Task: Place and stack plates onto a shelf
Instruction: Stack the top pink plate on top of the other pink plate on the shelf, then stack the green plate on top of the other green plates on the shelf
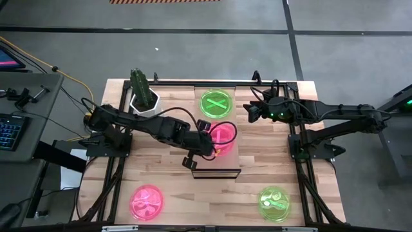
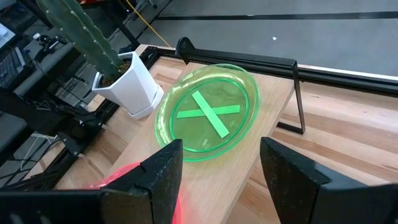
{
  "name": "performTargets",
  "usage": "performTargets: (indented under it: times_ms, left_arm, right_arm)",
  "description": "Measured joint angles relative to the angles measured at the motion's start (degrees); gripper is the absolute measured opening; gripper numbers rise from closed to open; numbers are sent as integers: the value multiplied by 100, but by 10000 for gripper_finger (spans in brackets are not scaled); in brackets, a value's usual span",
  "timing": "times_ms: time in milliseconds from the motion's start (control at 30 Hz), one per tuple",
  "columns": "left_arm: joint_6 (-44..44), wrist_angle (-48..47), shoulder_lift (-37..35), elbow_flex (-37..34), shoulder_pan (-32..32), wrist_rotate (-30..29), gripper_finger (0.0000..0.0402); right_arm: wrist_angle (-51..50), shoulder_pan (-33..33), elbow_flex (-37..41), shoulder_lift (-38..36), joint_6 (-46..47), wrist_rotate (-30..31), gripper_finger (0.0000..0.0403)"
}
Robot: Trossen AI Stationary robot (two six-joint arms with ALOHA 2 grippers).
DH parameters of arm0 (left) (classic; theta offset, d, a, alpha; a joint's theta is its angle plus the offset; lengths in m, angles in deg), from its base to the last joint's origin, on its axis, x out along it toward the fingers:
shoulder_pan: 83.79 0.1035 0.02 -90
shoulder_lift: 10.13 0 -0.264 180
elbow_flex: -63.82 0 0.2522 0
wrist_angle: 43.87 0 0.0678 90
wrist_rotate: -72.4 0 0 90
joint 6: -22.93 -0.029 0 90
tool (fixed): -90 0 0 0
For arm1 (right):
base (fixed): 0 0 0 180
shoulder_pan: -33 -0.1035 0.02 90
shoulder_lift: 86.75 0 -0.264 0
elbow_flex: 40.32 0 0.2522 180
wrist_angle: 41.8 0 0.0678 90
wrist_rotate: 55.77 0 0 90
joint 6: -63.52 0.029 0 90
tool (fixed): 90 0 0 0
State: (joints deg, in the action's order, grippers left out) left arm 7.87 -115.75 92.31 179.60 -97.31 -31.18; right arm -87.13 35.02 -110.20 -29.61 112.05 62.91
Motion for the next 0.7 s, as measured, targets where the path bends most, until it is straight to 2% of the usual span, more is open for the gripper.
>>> performTargets:
  times_ms: [167, 567, 633, 700]
  left_arm:
    - [149, 75, 0, 0, 2, 16, 33]
    - [452, -3, -38, 46, 151, 17, 131]
    - [514, -243, -113, 96, 196, 18, 140]
    - [762, -336, -294, 114, 282, 87, 147]
  right_arm:
    - [-2, 0, 0, 0, 2, 2, 197]
    - [-2, 0, 0, 0, 74, -17, 197]
    - [-2, 0, 0, 0, 88, -145, 197]
    - [-8, 0, 0, -2, 92, -623, 197]
